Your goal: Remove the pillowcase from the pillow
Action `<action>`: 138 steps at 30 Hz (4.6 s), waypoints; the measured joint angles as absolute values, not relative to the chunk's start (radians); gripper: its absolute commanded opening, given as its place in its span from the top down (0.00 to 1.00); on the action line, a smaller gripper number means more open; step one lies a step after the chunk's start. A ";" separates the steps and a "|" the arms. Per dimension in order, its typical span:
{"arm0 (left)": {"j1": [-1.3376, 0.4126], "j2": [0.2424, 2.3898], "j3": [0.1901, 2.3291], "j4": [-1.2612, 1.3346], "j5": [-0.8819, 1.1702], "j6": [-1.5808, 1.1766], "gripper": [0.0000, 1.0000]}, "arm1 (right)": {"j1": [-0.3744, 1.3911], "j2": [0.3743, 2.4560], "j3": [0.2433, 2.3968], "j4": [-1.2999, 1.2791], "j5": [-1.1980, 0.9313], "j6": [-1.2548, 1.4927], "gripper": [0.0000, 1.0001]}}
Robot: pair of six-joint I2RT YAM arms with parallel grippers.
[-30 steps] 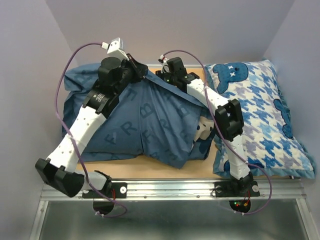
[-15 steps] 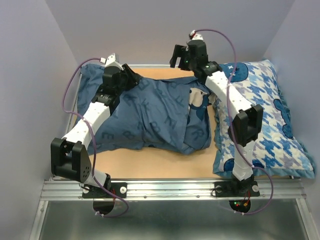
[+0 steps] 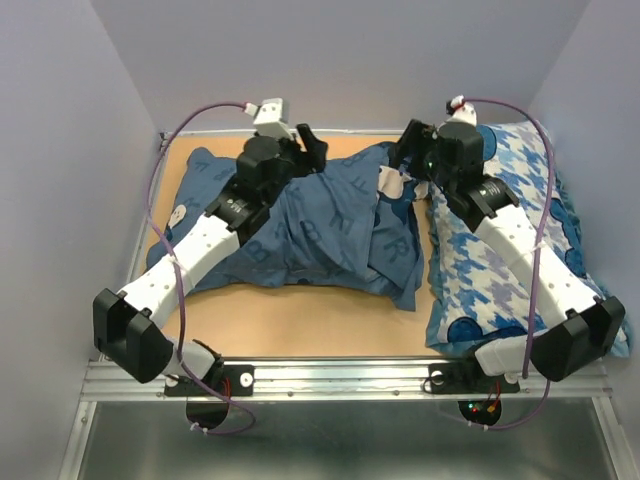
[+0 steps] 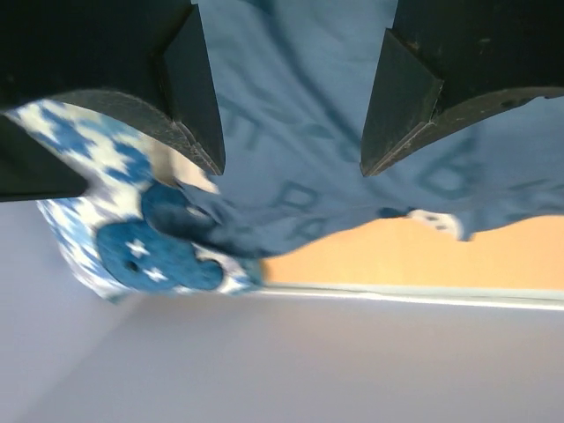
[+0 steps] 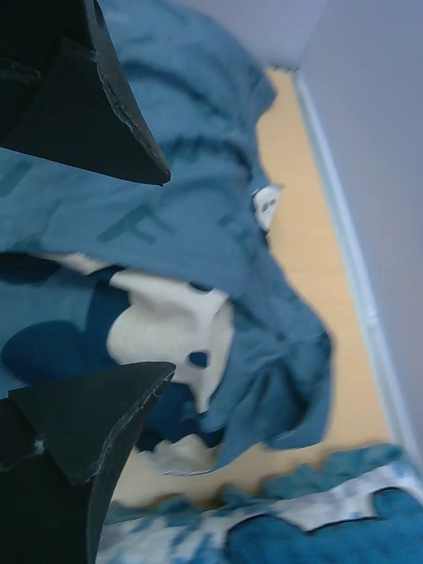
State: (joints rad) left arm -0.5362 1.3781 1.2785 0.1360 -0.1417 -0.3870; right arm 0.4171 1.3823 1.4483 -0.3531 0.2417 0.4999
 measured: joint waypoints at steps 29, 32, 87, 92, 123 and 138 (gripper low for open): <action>-1.002 1.633 1.323 -0.097 -0.465 -0.333 0.45 | 0.420 1.203 0.883 -0.278 0.164 0.580 0.89; -1.002 1.619 1.320 -0.110 -0.501 -0.342 0.52 | 0.420 1.203 0.881 -0.278 0.182 0.576 0.89; -0.992 1.505 1.161 -0.010 -0.455 -0.418 1.00 | 0.527 1.309 1.071 -0.331 0.175 0.532 0.25; -0.993 1.493 1.176 -0.067 -0.535 -0.443 1.00 | 0.552 1.279 1.071 -0.330 0.171 0.531 0.21; -0.934 1.427 1.105 -0.086 -0.532 -0.473 1.00 | 0.635 0.970 0.684 -0.513 0.339 0.736 0.99; -0.936 1.427 1.111 -0.085 -0.419 -0.414 0.95 | 0.588 0.975 0.271 0.201 0.065 0.880 0.99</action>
